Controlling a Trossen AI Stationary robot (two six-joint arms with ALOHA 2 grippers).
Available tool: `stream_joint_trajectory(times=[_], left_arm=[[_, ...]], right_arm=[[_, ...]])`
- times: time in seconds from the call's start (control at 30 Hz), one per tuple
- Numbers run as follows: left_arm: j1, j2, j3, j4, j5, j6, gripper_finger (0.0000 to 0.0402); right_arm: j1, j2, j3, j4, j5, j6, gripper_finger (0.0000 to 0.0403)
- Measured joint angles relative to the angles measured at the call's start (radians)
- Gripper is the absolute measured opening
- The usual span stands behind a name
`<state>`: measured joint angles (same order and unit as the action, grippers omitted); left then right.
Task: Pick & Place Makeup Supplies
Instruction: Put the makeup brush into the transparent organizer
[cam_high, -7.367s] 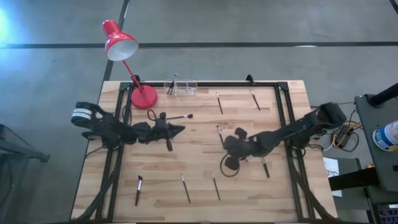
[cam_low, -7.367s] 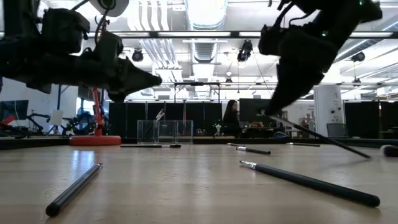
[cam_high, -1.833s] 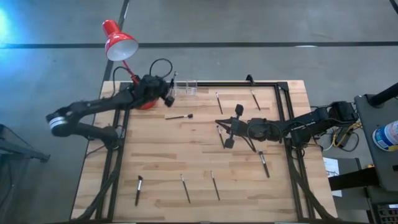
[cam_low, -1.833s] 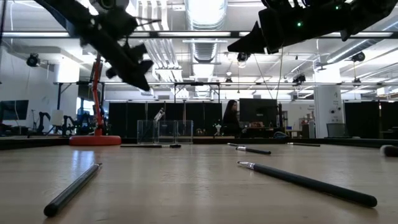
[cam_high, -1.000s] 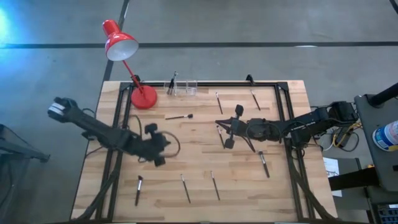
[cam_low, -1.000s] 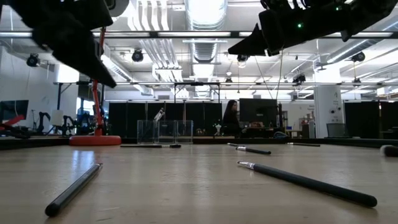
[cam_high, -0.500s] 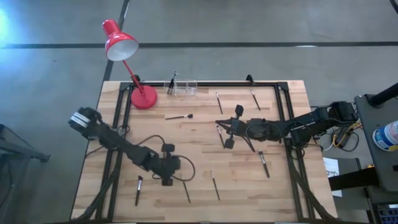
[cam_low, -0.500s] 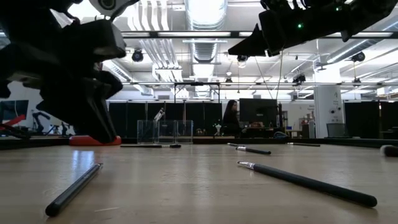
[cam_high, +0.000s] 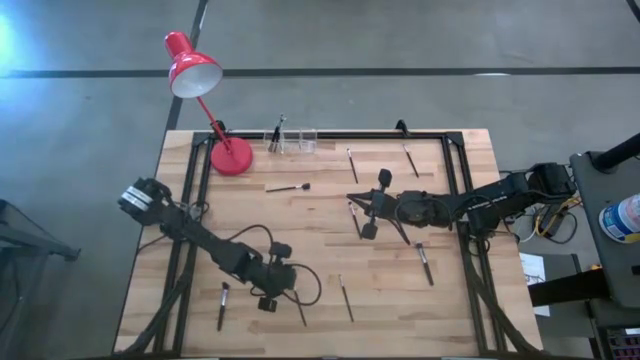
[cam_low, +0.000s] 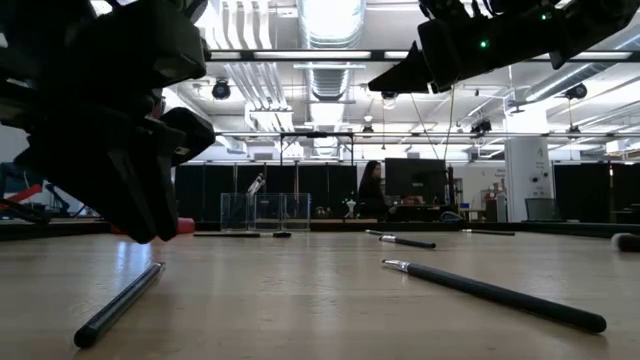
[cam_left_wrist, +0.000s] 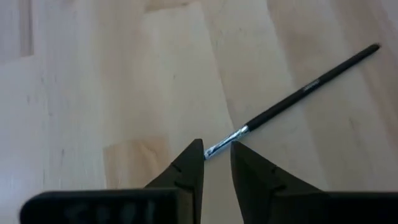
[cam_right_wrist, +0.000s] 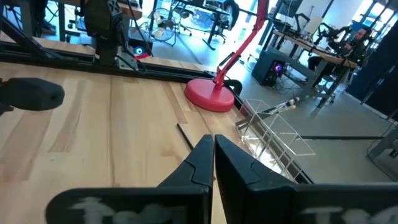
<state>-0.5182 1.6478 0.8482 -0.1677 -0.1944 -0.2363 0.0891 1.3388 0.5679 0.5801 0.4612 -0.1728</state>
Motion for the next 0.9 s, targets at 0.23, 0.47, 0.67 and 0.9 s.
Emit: stream_joint_trajectory(times=[0.23, 0.47, 0.67, 0.9], left_arm=[[-0.002, 0.002, -0.001, 0.002, -0.005, 0.035, 0.0074], [-0.002, 0.002, -0.001, 0.017, -0.008, 0.069, 0.0074], [-0.002, 0.002, -0.001, 0.028, -0.006, 0.085, 0.0074], [-0.002, 0.003, -0.004, 0.027, 0.011, 0.090, 0.0074]], right_arm=[[0.000, 0.000, 0.000, 0.000, 0.000, 0.001, 0.0009], [0.000, 0.000, 0.000, 0.000, 0.000, 0.001, 0.0008], [0.000, 0.000, 0.000, 0.000, 0.000, 0.001, 0.0008], [0.000, 0.000, 0.000, 0.000, 0.000, 0.005, 0.0008]])
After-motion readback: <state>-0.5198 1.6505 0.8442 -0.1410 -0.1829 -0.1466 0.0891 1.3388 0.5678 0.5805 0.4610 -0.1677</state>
